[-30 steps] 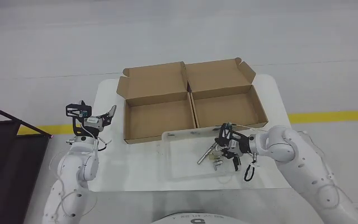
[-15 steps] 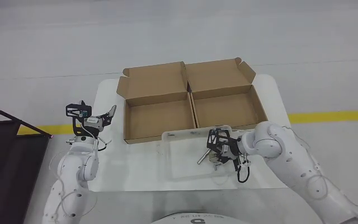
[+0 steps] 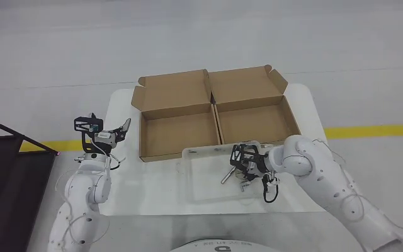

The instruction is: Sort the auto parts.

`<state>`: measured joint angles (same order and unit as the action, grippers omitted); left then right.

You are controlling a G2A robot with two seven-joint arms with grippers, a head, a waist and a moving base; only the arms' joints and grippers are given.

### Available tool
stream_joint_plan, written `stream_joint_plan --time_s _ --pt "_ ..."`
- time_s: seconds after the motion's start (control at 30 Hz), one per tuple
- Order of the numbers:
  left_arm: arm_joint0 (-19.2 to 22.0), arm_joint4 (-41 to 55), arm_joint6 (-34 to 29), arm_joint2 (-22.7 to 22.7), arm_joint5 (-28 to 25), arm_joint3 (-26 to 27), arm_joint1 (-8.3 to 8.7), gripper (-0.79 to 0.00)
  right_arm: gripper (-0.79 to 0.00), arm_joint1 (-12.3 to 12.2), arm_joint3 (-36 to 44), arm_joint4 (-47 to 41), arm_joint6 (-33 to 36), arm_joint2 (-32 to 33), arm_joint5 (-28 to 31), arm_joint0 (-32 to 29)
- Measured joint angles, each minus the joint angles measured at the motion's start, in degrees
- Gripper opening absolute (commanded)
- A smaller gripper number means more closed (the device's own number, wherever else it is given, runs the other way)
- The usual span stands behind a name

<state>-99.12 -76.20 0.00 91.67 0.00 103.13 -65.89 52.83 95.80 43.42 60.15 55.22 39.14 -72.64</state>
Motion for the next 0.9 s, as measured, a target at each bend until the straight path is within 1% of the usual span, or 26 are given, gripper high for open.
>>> stream_joint_plan --time_s 0.03,0.1,0.13,0.23,0.3,0.37,0.5,0.6,0.83,0.9 --pt "0.0 0.0 0.0 0.0 0.0 0.0 0.00 0.000 -0.545 0.2 -0.1 0.9 -0.2 -0.7 -0.5 0.4" --pt "0.0 0.0 0.0 0.0 0.0 0.0 0.00 0.000 -0.619 0.4 -0.5 1.5 -0.3 -1.7 -0.8 1.0" --pt "0.0 0.0 0.0 0.0 0.0 0.0 0.00 0.000 -0.634 0.5 -0.9 1.5 -0.2 -2.4 -0.9 1.4" --pt "0.0 0.0 0.0 0.0 0.0 0.0 0.00 0.000 -0.634 0.9 -1.9 1.5 0.4 -3.8 -1.5 2.7" --pt "0.0 0.0 0.0 0.0 0.0 0.0 0.00 0.000 -0.650 1.1 -2.5 1.4 0.6 -4.6 -1.6 3.4" --pt "0.0 0.0 0.0 0.0 0.0 0.0 0.00 0.000 -0.785 1.3 -2.9 1.2 0.4 -5.4 -1.2 4.1" --pt "0.0 0.0 0.0 0.0 0.0 0.0 0.00 0.000 -0.785 1.4 -2.8 0.5 -1.3 -5.6 -0.2 5.1" --pt "0.0 0.0 0.0 0.0 0.0 0.0 0.00 0.000 -0.785 1.2 -2.4 0.0 -4.0 -4.6 0.8 5.1" --pt "0.0 0.0 0.0 0.0 0.0 0.0 0.00 0.000 -0.785 -0.1 -0.3 -2.2 -11.8 0.3 5.6 2.6" --pt "0.0 0.0 0.0 0.0 0.0 0.0 0.00 0.000 -0.785 -0.4 -0.2 -2.1 -13.0 1.3 5.8 1.7"
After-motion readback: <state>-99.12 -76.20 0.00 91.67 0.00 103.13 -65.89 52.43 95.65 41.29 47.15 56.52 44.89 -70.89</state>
